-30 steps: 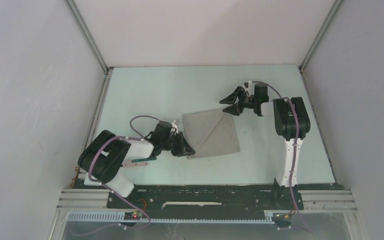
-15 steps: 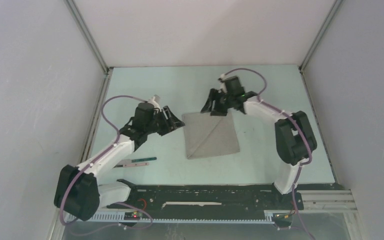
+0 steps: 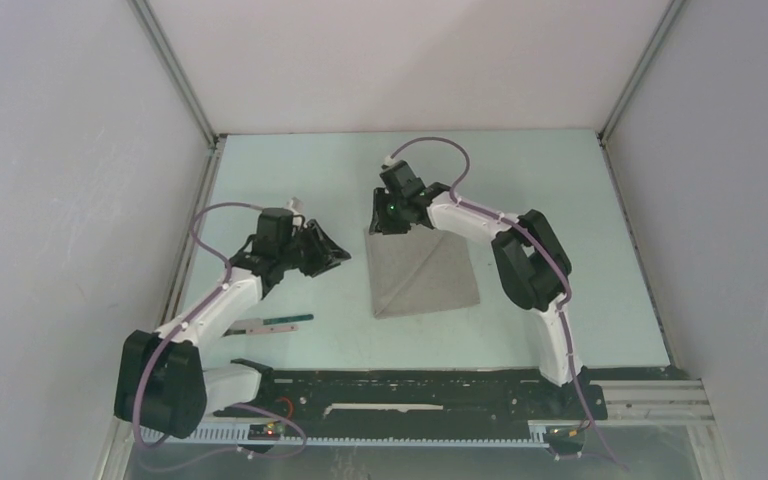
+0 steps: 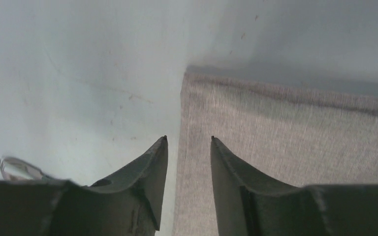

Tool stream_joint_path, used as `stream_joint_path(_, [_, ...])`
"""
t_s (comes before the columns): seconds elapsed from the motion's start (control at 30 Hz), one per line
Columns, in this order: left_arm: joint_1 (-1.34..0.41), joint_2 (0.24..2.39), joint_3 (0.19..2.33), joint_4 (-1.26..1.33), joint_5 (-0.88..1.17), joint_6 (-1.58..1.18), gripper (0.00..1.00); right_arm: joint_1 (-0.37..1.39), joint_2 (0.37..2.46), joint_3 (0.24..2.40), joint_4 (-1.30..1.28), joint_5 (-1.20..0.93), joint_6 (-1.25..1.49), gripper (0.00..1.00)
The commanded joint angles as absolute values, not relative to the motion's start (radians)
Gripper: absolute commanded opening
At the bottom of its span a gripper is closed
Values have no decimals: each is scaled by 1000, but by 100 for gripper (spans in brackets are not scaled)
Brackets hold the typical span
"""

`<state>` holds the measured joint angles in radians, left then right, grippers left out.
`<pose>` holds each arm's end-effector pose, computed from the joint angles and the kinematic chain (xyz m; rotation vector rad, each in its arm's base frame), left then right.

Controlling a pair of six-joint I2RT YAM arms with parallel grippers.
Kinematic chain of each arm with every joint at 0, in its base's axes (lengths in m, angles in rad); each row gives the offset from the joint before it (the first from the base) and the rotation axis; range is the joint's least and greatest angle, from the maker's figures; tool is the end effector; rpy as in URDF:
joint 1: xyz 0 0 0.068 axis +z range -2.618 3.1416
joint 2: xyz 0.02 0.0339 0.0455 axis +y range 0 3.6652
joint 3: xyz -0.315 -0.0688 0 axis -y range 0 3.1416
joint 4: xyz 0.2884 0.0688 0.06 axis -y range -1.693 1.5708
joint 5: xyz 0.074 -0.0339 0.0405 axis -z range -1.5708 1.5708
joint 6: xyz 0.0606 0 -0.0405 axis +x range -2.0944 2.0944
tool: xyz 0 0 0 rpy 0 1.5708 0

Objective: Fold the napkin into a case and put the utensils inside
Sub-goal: Smooth out the upper triangle-folded napkin at the center of the board.

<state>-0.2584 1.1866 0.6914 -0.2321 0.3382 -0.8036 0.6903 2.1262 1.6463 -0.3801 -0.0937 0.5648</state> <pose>0.2677 -0.0915 0.2341 -0.4737 2.3839 -0.9074 0.4261 0.3592 0.1994 -0.2036 2.5346 0.6506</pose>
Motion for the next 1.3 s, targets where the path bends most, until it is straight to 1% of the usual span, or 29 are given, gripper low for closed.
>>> stream_joint_path(0.0, [-252,1171,657,-188,390,-818,42,704,2196,1746,-428,-47,522,41])
stream_joint_path(0.07, [-250,1154,646,-189,390,-816,41,706,2223,1782,-443,-45,517,38])
stream_joint_path(0.17, [-248,1127,631,-195,387,-812,41,706,2256,1823,-475,-33,513,42])
stream_joint_path(0.27, [-241,1102,624,-210,381,-801,41,707,2280,1843,-477,-52,512,43])
stream_joint_path(0.43, [-229,1085,618,-224,385,-787,41,712,2307,1869,-472,-80,505,38])
stream_joint_path(0.6, [-222,1078,610,-224,392,-784,41,717,2332,1897,-476,-105,511,38])
stream_joint_path(0.77, [-212,1071,604,-224,394,-782,42,730,2334,1917,-481,-110,488,20])
stream_joint_path(0.87, [-209,1071,604,-224,392,-779,42,737,2320,1916,-489,-101,476,12])
stream_joint_path(0.9, [-209,1073,603,-222,391,-779,42,738,2312,1912,-490,-100,473,12])
stream_joint_path(1.07, [-209,1104,606,-194,395,-786,43,740,2256,1910,-542,-93,465,35])
stream_joint_path(1.1, [-209,1116,612,-185,388,-789,44,744,2229,1903,-559,-85,463,43])
stream_joint_path(1.13, [-209,1134,620,-175,383,-791,47,751,2195,1887,-576,-62,458,52])
stream_joint_path(1.2, [-209,1185,652,-169,375,-792,58,770,2110,1833,-603,-19,443,65])
stream_joint_path(1.23, [-209,1214,670,-168,375,-793,62,781,2070,1799,-622,15,441,69])
stream_joint_path(1.27, [-209,1239,686,-161,375,-800,65,794,2037,1770,-646,51,448,71])
